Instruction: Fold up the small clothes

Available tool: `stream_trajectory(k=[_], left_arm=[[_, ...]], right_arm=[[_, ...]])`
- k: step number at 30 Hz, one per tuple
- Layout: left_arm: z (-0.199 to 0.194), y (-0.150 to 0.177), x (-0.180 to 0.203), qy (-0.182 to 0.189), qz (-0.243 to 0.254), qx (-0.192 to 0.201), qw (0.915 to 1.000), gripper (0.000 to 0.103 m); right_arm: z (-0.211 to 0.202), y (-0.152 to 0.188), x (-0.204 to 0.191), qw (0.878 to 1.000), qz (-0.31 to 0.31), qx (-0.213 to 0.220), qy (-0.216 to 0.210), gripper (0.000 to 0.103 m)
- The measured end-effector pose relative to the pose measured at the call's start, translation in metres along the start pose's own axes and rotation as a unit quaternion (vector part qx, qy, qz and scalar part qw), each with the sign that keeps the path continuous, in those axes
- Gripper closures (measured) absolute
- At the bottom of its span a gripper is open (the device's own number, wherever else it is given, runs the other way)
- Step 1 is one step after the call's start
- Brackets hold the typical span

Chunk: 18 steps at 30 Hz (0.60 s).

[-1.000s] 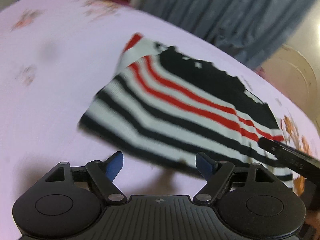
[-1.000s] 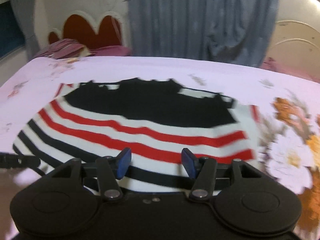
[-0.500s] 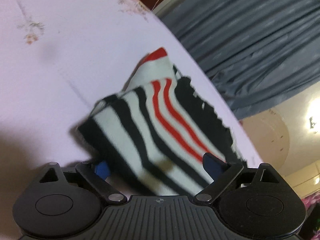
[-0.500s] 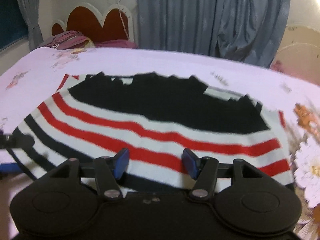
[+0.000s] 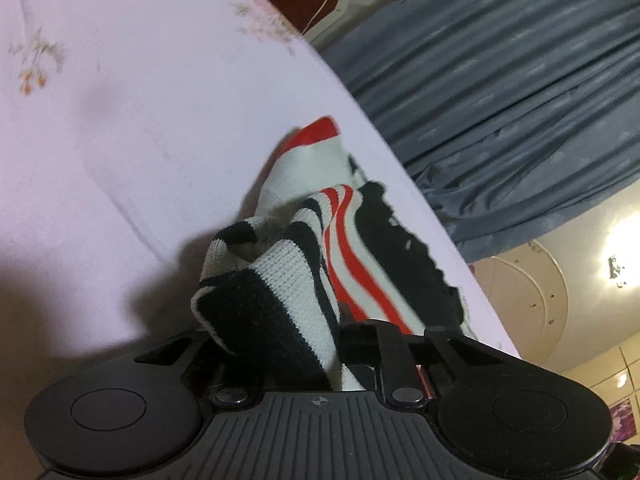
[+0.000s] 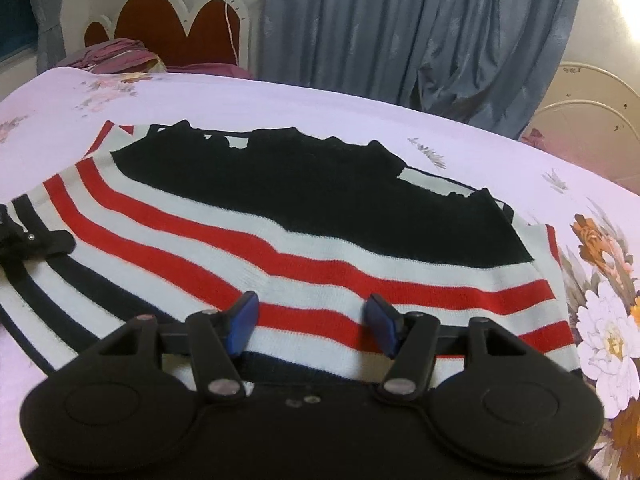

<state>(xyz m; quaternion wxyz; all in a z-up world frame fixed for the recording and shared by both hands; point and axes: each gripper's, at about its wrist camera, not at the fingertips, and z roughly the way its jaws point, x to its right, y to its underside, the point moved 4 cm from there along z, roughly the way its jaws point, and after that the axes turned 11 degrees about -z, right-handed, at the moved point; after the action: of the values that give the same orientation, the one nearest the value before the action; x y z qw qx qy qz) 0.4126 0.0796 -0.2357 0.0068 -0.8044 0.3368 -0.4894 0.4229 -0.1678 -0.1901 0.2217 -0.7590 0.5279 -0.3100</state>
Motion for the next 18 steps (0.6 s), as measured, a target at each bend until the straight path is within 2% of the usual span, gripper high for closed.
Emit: stream_trajectory(k=[4,8,10,13,18], left_arm=[[-0.01,0.001,0.034,0.014,0.062,0.018,0.9978,0.088],[-0.019,0.014,0.089,0.03,0.159,0.035,0.9862,0.088],[-0.017,0.028,0.119,0.035,0.211,0.037,0.9761,0.088],[-0.009,0.06,0.161,0.049,0.286,0.023,0.9566,0.088],[0.018,0.133,0.203,0.073,0.379,-0.035,0.9218,0.088]], right_arm=[[0.0,-0.002,0.003,1.0,0.002,-0.002,-0.008,0.044],[-0.006,-0.003,0.017,0.999,0.031,0.008,-0.043,0.042],[-0.015,0.0,0.035,0.997,0.063,0.021,-0.051,0.042],[-0.028,0.012,0.067,0.995,0.088,0.028,-0.047,0.042],[-0.049,0.046,0.137,0.991,0.13,0.025,-0.004,0.042]])
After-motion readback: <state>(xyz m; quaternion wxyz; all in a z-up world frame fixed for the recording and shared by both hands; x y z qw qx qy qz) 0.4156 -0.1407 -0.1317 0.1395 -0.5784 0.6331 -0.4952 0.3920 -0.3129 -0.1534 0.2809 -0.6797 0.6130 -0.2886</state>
